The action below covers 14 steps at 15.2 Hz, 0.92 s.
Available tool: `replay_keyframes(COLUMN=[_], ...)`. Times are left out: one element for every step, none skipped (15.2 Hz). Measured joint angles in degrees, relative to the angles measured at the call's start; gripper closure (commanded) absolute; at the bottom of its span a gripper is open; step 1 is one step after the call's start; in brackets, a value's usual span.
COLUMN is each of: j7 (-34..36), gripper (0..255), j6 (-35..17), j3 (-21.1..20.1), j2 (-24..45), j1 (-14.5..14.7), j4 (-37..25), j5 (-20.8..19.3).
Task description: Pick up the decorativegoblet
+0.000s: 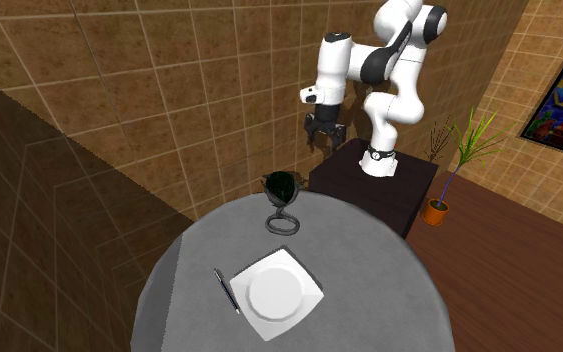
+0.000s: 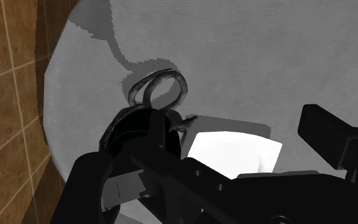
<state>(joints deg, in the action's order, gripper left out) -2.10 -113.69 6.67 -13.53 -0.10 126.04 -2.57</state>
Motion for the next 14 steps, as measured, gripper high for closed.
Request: replay_keyframes(j7=[-0.28,-0.41,-0.75,-0.84,-1.12,-1.26,-1.37,-1.44,-1.60,-1.94,-2.17,-2.14,-2.17,-2.13], gripper=[0,0,0,0,0,0,0,0,0,0,0,0,0,0], j6=[-0.60,-1.45,-2.18,-3.49,-4.26,-4.96,-5.94,-6.62,-7.09,-7.64,-7.91,-8.46,-9.04,-9.60], j3=[0.17,0.26,0.44,0.52,0.68,0.76,0.84,0.86,0.92,1.05,1.16,1.17,1.18,1.17], j2=[1.88,3.93,6.34,8.32,10.48,12.85,14.82,17.35,19.75,22.19,23.39,24.31,24.98,25.43], j1=[-0.09,-0.13,-0.22,-0.27,-0.39,-0.45,-0.52,-0.55,-0.64,-0.85,-1.00,-1.02,-1.06,-1.06], j4=[-1.21,-2.36,-4.01,-4.56,-5.91,-7.55,-8.45,-10.26,-12.11,-13.97,-14.85,-15.19,-15.28,-15.15], j5=[-0.17,-0.31,-0.39,-0.55,-0.66,-0.71,-0.84,-0.83,-0.88,-0.89,-0.98,-1.01,-1.01,-1.00])
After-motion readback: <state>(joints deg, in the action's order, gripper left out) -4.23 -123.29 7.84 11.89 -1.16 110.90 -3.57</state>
